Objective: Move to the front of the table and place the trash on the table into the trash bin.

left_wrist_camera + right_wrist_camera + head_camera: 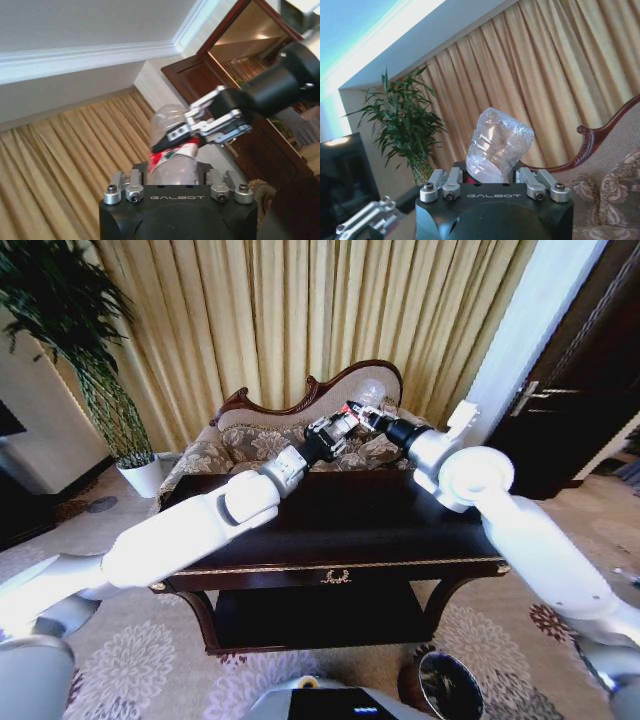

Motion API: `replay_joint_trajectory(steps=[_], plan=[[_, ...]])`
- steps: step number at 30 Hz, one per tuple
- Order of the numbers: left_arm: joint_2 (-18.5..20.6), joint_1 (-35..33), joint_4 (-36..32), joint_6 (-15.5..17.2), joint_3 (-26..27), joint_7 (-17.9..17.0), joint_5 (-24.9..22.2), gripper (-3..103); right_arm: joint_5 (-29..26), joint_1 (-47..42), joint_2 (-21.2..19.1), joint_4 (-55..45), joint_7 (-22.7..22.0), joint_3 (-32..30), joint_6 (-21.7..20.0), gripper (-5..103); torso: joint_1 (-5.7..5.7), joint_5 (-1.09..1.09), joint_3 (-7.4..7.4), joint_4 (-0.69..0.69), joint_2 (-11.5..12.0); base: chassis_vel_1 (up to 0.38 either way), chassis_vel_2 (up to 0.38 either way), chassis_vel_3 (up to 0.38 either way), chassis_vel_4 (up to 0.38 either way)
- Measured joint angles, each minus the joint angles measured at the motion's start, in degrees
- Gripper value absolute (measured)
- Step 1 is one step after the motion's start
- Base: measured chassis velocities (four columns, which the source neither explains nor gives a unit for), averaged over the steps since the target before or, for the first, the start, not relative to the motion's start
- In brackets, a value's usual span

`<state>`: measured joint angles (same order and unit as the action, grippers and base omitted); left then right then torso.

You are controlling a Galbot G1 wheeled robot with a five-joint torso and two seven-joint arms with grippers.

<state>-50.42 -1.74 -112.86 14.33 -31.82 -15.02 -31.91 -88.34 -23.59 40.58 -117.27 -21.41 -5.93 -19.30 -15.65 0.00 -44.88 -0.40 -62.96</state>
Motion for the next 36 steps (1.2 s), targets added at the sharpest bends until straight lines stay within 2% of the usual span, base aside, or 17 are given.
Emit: replay_joint_trajectory(steps=[4, 5, 6, 7, 8, 10, 13, 19, 22, 25, 27, 28, 30, 31, 32, 35, 36], plan=[[0.7, -0.6, -0.3, 0.8, 2.0, -2.0, -3.4, 64, 0.4, -2.5, -0.6, 0.4, -0.2, -2.3, 0.2, 37, 0.00, -0.01, 0.00, 0.00, 0.0, 0.000, 0.000, 0.000, 0.000], [1.0, -0.7, -0.2, 0.9, 2.7, -2.7, -3.7, 70, 0.5, -3.1, -0.8, 0.7, -0.4, -2.7, 0.0, 37, 0.00, -0.05, 0.00, 0.00, 0.0, 0.000, 0.000, 0.000, 0.000], [1.4, -1.1, -0.5, 1.0, 3.4, -2.8, -4.6, 76, 1.0, -4.2, -1.0, 0.9, -0.2, -3.6, 0.1, 33, 0.00, 0.07, 0.00, 0.02, 0.0, 0.000, 0.000, 0.000, 0.000], [1.7, -1.4, -0.6, 1.1, 4.0, -3.0, -5.4, 81, 1.3, -4.9, -1.2, 1.2, 0.1, -4.4, 0.3, 30, 0.00, -0.05, 0.00, 0.00, 0.0, 0.000, 0.000, 0.000, 0.000], [1.7, -1.4, -0.6, 1.1, 4.0, -3.0, -5.4, 81, 1.3, -4.9, -1.2, 1.2, 0.1, -4.4, 0.3, 30, 0.00, -0.05, 0.00, 0.00, 0.0, 0.000, 0.000, 0.000, 0.000], [2.8, -2.3, -1.5, 1.6, 5.8, -3.8, -7.9, 92, 1.8, -6.5, -1.7, 1.4, 0.6, -6.2, 0.8, 25, 0.00, 0.00, 0.00, -0.01, 0.0, 0.000, 0.000, 0.000, 0.000], [4.3, -3.3, -2.6, 2.2, 7.8, -4.2, -9.8, 98, 2.2, -7.5, -2.2, 1.5, 0.6, -7.5, 1.3, 25, 0.01, 0.00, 0.00, 0.00, 0.0, 0.000, 0.000, 0.000, 0.000], [6.5, -6.2, -4.8, 3.6, 12.7, -5.1, -12.6, 100, 2.9, -8.6, -2.9, 1.3, 0.2, -8.7, 2.1, 25, 0.00, -0.01, 0.00, 0.00, 0.0, 0.000, 0.000, 0.000, 0.000], [10.3, -13.0, -7.2, 4.7, 22.5, -5.6, -14.9, 100, 4.8, -9.8, -3.8, 1.3, -1.3, -10.3, 2.7, 25, 0.00, 0.00, 0.01, -0.01, 0.0, 0.000, 0.000, 0.000, 0.000], [11.4, -15.6, -7.8, 5.0, 25.4, -5.5, -15.5, 100, 5.9, -10.4, -4.1, 1.2, -1.7, -10.8, 2.8, 25, 0.00, -0.01, 0.01, 0.00, 0.0, 0.000, 0.000, 0.000, 0.000], [15.0, -24.5, -9.7, 5.8, 33.6, -5.9, -17.3, 100, 10.0, -12.7, -4.8, 1.1, -2.9, -12.8, 2.8, 25, 0.00, -0.03, 0.00, 0.03, 0.0, 0.000, 0.000, 0.000, 0.000], [15.0, -24.5, -9.7, 5.8, 33.6, -5.9, -17.3, 100, 10.0, -12.7, -4.8, 1.1, -2.9, -12.8, 2.8, 25, 0.00, -0.03, 0.00, 0.03, 0.0, 0.000, 0.000, 0.000, 0.000], [16.9, -31.1, -11.1, 6.2, 41.0, -7.3, -18.9, 100, 15.2, -15.1, -5.2, 0.9, -3.8, -14.2, 2.4, 25, 0.00, -0.02, 0.01, 0.02, 0.0, 0.000, 0.000, 0.000, 0.000], [17.2, -34.6, -11.5, 6.8, 45.3, -7.9, -20.0, 100, 18.9, -16.6, -5.5, 0.8, -4.1, -14.9, 1.9, 25, 0.00, 0.00, 0.01, 0.01, 0.0, 0.000, 0.000, 0.000, 0.000], [17.2, -34.6, -11.5, 6.8, 45.3, -7.9, -20.0, 100, 18.9, -16.6, -5.5, 0.8, -4.1, -14.9, 1.9, 25, 0.00, 0.00, 0.01, 0.01, 0.0, 0.000, 0.000, 0.000, 0.000], [16.5, -42.5, -11.7, 10.6, 55.3, -10.8, -24.4, 100, 26.5, -20.3, -6.1, -0.4, -7.4, -16.0, -0.6, 25, 0.01, 0.00, 0.01, 0.01, 0.0, 0.000, 0.000, 0.000, 0.000], [16.5, -42.5, -11.7, 10.6, 55.3, -10.8, -24.4, 100, 26.5, -20.3, -6.1, -0.4, -7.4, -16.0, -0.6, 25, 0.01, 0.00, 0.01, 0.01, 0.0, 0.000, 0.000, 0.000, 0.000]])
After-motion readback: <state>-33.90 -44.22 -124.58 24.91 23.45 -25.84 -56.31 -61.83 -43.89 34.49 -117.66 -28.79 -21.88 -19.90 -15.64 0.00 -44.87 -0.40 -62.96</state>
